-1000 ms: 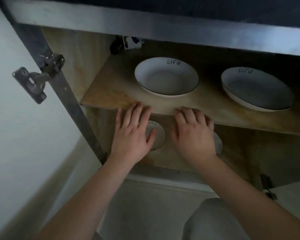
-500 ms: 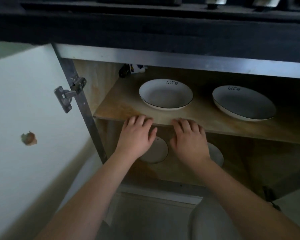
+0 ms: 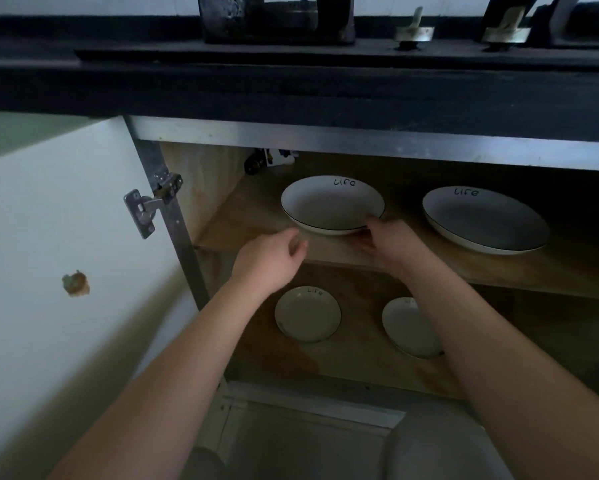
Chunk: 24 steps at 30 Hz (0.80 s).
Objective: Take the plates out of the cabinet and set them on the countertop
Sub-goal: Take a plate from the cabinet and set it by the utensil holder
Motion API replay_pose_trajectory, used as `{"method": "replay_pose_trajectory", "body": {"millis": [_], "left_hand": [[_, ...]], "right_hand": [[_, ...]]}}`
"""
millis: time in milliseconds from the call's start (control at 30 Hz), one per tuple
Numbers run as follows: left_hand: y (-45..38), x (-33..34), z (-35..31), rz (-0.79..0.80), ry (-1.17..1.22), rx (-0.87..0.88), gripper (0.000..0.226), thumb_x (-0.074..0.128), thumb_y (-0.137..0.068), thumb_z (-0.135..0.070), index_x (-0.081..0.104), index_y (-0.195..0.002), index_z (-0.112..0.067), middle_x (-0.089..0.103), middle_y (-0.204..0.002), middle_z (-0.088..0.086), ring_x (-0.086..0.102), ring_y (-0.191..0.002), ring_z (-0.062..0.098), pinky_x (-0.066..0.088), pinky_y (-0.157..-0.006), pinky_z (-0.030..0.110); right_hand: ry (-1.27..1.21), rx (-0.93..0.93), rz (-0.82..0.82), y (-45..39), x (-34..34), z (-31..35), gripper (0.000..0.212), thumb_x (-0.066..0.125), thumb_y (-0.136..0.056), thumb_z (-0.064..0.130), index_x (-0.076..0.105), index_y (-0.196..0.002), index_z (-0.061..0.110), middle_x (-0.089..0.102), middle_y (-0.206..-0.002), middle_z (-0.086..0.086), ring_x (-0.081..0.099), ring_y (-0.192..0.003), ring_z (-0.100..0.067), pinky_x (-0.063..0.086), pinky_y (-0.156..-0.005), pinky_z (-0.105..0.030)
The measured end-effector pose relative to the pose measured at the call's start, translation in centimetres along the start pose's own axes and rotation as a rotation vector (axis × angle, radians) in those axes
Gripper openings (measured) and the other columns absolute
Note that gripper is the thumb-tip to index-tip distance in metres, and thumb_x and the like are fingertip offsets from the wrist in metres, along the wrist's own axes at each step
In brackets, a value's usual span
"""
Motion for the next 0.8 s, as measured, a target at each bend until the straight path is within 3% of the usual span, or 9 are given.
{"method": "replay_pose_trajectory", "body": {"millis": [100, 200, 267, 333, 500, 633, 700, 800], "left_hand": [[-1.1, -0.5, 1.4, 0.006, 0.357, -0.155, 0.05, 0.035, -0.101, -0.051, 0.044, -0.144, -0.026, 0.06, -0.133, -0.001, 0.058, -0.107, 0.013, 0.041, -0.078, 0.028], [-0.9, 1.0, 3.0, 0.036, 0.717, -0.355, 0.05, 0.037, -0.1, -0.052, 0.048, -0.141, -0.025, 0.057, -0.137, 0.0, 0.054, -0.12, 0.018, 0.04, -0.088, 0.032], [-0.6, 2.0, 4.0, 0.031, 1.001, -0.513, 0.042, 0.041, -0.1, -0.048, 0.057, -0.129, -0.022, 0.061, -0.13, 0.002, 0.057, -0.117, 0.02, 0.043, -0.101, 0.037], [-0.5, 1.9, 4.2, 0.013, 1.163, -0.548, 0.035, 0.043, -0.102, -0.042, 0.058, -0.124, -0.02, 0.063, -0.127, 0.003, 0.061, -0.109, 0.017, 0.043, -0.106, 0.037], [-0.2, 1.5, 4.7, 0.001, 1.387, -0.593, 0.047, 0.044, -0.103, -0.036, 0.045, -0.144, -0.014, 0.051, -0.144, 0.012, 0.057, -0.12, 0.024, 0.045, -0.103, 0.035], [0.4, 1.1, 4.5, 0.009, 1.554, -0.698, 0.05, 0.045, -0.102, -0.038, 0.043, -0.144, -0.011, 0.046, -0.147, 0.016, 0.051, -0.128, 0.032, 0.045, -0.105, 0.046], [0.8, 1.2, 4.4, 0.022, 1.594, -0.745, 0.049, 0.045, -0.101, -0.039, 0.044, -0.141, -0.009, 0.052, -0.139, 0.015, 0.055, -0.12, 0.032, 0.048, -0.097, 0.052], [1.7, 0.9, 4.1, 0.046, 1.612, -0.786, 0.033, 0.051, -0.099, -0.035, 0.051, -0.123, -0.012, 0.057, -0.11, 0.011, 0.059, -0.099, 0.03, 0.059, -0.07, 0.053]], "right_hand": [[-0.138, 0.006, -0.021, -1.2, 0.2, 0.1, 0.034, 0.048, -0.098, 0.012, 0.047, -0.132, 0.004, 0.057, -0.126, -0.019, 0.063, -0.108, -0.03, 0.057, -0.083, -0.033], [-0.098, -0.038, -0.048, -1.7, 0.0, 0.6, 0.037, 0.05, -0.094, 0.0, 0.047, -0.13, -0.008, 0.055, -0.129, -0.027, 0.061, -0.11, -0.034, 0.059, -0.081, -0.034], [-0.133, 0.03, -0.067, -1.6, -0.1, 0.5, 0.04, 0.052, -0.093, -0.001, 0.046, -0.132, 0.002, 0.057, -0.123, -0.02, 0.063, -0.101, -0.032, 0.059, -0.083, -0.038], [-0.186, 0.09, -0.07, -1.4, 0.0, 0.2, 0.043, 0.052, -0.093, -0.002, 0.044, -0.134, 0.009, 0.054, -0.119, -0.016, 0.062, -0.098, -0.031, 0.058, -0.083, -0.04], [-0.135, 0.08, -0.042, -0.3, -0.2, 0.1, 0.051, 0.056, -0.091, -0.003, 0.042, -0.138, 0.008, 0.054, -0.131, -0.014, 0.061, -0.088, -0.024, 0.058, -0.058, -0.025], [-0.114, 0.071, 0.004, 1.1, -0.2, -0.6, 0.05, 0.056, -0.091, -0.002, 0.043, -0.138, 0.01, 0.054, -0.125, -0.012, 0.062, -0.09, -0.025, 0.06, -0.057, -0.028], [-0.139, 0.053, 0.025, 1.8, -0.3, -0.8, 0.049, 0.054, -0.091, -0.004, 0.044, -0.137, 0.01, 0.054, -0.115, -0.009, 0.062, -0.088, -0.025, 0.061, -0.063, -0.033], [-0.122, 0.018, 0.047, 2.9, -0.8, -0.8, 0.048, 0.052, -0.089, -0.004, 0.046, -0.134, 0.01, 0.057, -0.107, -0.006, 0.064, -0.09, -0.025, 0.061, -0.065, -0.033]]}}
Point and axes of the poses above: each hand's wrist, its own y-axis away from the middle knuckle, its own x-axis out of the palm, z = x × y, the point moved 10 cm from there along -y, towards the middle knuckle
